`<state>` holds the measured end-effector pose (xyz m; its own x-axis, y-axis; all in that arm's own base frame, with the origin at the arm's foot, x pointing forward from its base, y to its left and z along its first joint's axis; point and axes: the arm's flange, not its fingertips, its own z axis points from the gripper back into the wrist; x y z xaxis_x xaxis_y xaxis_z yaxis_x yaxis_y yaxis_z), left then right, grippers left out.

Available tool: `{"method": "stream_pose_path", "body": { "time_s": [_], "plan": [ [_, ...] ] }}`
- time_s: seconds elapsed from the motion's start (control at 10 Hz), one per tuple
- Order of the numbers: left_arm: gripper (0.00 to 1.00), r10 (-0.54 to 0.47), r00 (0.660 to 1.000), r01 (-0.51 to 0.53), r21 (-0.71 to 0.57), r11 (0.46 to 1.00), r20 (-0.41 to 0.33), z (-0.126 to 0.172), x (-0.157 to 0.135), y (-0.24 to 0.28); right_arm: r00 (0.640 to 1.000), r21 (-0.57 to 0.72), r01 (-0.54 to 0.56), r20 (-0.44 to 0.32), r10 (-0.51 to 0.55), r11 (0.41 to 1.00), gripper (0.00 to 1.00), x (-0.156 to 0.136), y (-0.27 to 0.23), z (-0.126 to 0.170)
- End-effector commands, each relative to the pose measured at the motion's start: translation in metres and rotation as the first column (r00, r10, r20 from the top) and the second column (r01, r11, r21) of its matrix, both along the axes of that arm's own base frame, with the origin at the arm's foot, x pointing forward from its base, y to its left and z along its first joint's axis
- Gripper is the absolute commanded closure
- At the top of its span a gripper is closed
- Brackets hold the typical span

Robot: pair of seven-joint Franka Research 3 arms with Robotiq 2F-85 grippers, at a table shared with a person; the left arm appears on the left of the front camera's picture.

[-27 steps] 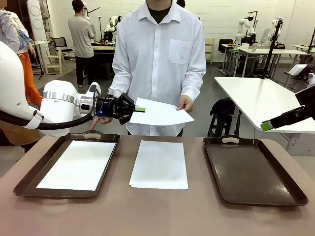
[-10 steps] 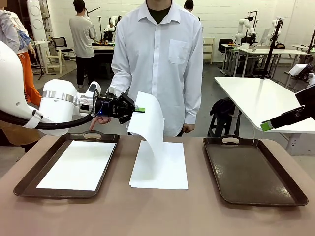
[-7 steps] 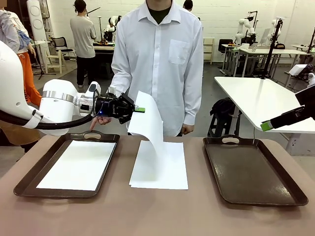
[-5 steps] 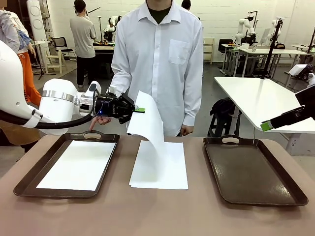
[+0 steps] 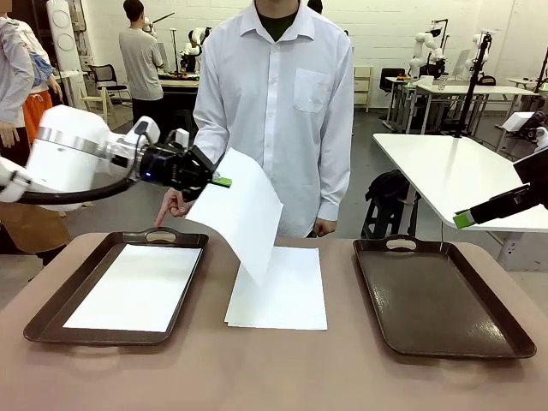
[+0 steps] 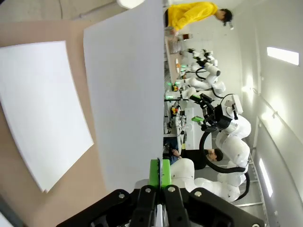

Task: Sort the A4 documents.
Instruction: Place the A4 Paper in the designated Handle tray.

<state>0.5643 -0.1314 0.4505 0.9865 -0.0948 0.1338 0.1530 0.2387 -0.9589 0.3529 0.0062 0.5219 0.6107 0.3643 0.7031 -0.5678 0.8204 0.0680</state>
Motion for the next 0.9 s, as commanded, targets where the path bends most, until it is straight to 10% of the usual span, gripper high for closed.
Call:
{"method": "stream_pose_path", "body": {
  "time_s": [0.0, 0.8],
  "plan": [
    [0.99, 0.061, 0.996, -0.057, 0.062, 0.996, -0.068, -0.003, -0.027, 0.029, 1.0, 0.01, -0.006, -0.004, 0.006, 1.0, 0.0, 0.001, 0.0, -0.002],
    [0.99, 0.029, 0.997, -0.02, 0.125, 0.992, -0.073, -0.053, -0.036, 0.128, 1.0, 0.01, -0.006, -0.004, 0.006, 1.0, 0.0, 0.001, 0.0, -0.002]
  ]
}}
